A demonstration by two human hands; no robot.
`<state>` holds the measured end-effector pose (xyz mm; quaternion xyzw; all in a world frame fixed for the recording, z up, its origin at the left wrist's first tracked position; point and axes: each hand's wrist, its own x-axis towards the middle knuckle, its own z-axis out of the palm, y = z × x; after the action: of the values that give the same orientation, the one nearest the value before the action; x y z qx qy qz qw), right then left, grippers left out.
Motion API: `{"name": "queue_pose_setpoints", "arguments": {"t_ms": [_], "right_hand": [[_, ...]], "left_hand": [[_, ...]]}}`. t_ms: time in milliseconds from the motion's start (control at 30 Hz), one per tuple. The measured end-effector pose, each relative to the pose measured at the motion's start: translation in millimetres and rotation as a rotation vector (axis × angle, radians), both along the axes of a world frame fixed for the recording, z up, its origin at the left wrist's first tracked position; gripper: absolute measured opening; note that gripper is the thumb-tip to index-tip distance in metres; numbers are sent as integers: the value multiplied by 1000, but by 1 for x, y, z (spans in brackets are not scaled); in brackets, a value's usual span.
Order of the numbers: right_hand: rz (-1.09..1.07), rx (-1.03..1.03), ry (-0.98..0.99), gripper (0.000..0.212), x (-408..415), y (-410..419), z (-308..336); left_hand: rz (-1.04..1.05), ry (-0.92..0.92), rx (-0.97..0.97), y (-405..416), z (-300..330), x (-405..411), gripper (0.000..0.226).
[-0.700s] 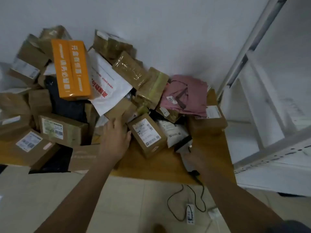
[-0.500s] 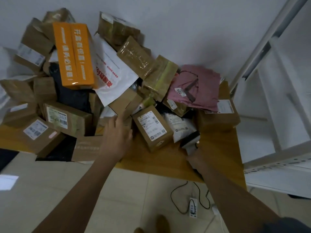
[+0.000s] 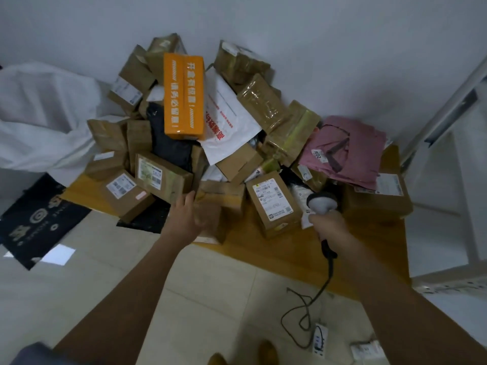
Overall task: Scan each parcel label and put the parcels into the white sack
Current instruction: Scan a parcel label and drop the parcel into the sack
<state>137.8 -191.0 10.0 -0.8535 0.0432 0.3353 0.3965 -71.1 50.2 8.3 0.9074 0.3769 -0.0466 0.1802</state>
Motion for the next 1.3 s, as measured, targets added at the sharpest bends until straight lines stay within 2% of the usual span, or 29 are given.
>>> {"name": "queue_pose_setpoints", "arguments": {"t_ms": [100,233,367,467,567,700,767,867,1033,1133,1300], "right_hand": [[33,59,31,25,-1,12,16],[23,214,52,17,-7,44,42],[123,306,89,10,-27,72,65],[152,301,111,13,-44,88,72],[199,227,95,22,-58,105,76],[190,198,43,21,-69,127,78],[172,222,35,22,-75,139,88],[117,261,51,21,-83,164,114],[75,473,65,19,-109,216,172],[134,598,58,17,-132,250,201],[226,672,41,22,-167,313,221]], "left_hand": [[-79,148,-42,12,-10,-18,97],[-137,291,-55,30,-22,-30,109],[-235,350,0,52,-29,-26,110],[-317,379,2,69,-36,-20,111],[-374,376,27,83,-49,-19,110],[-491,306,91,97,-55,-19,103],[-570,276,66,103,-49,-22,101],[-622,182,-83,117,-20,-33,102],[-428,-38,-457,171,48,-66,94],[-152,-201,-626,210,69,-96,87],[257,-447,-766,255,85,-137,64]]}}
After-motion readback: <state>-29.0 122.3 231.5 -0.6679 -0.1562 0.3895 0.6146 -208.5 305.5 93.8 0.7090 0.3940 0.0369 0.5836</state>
